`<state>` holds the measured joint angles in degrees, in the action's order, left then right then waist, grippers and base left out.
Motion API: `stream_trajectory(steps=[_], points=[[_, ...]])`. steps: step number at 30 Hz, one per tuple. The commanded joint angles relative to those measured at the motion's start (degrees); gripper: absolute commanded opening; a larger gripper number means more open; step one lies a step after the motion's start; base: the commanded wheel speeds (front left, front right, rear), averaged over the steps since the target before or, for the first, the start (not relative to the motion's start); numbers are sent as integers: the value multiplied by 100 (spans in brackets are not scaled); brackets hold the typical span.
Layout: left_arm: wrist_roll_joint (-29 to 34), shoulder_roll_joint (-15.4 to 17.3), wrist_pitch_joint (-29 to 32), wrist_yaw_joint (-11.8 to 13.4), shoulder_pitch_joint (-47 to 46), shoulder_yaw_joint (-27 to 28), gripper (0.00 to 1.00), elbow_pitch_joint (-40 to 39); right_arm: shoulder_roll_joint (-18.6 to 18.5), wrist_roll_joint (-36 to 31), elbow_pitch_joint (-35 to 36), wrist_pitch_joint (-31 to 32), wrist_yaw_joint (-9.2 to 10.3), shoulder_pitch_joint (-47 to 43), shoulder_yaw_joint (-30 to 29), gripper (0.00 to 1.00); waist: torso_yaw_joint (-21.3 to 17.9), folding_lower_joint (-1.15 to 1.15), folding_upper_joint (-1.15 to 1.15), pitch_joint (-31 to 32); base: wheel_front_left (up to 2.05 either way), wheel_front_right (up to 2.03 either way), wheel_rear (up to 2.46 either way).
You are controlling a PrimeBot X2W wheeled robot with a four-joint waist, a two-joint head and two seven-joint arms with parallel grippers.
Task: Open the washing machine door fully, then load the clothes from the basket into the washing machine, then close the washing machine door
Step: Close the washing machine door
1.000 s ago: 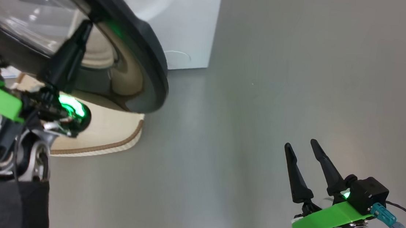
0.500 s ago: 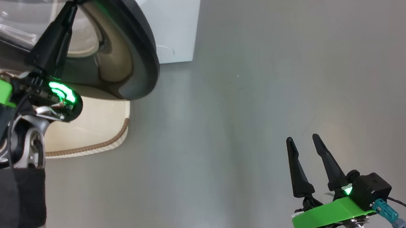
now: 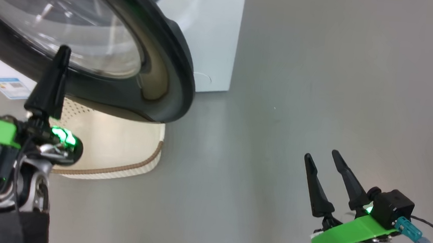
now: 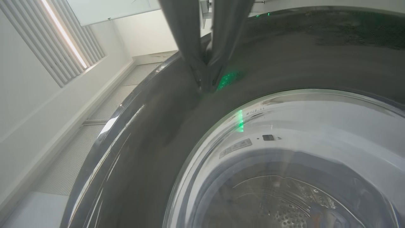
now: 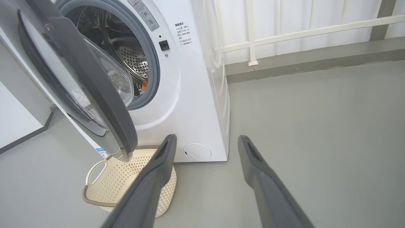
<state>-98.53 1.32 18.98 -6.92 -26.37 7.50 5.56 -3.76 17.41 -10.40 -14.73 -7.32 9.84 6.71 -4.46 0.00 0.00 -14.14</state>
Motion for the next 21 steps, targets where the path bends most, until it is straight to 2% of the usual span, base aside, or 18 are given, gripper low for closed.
stream_trajectory(steps=[1,15,21], points=[[28,155,-17,-57,31,145,0,-179,-7,17,111,-27,-17,-60,137,100,162,0,0,181,0,0,0],[783,155,-802,-57,683,161,0,-63,0,44,82,-27,-17,-274,151,100,386,0,0,602,0,0,0],[820,155,-1088,-57,952,164,0,-24,4,63,76,-27,-17,-398,133,100,411,0,0,821,0,0,0]])
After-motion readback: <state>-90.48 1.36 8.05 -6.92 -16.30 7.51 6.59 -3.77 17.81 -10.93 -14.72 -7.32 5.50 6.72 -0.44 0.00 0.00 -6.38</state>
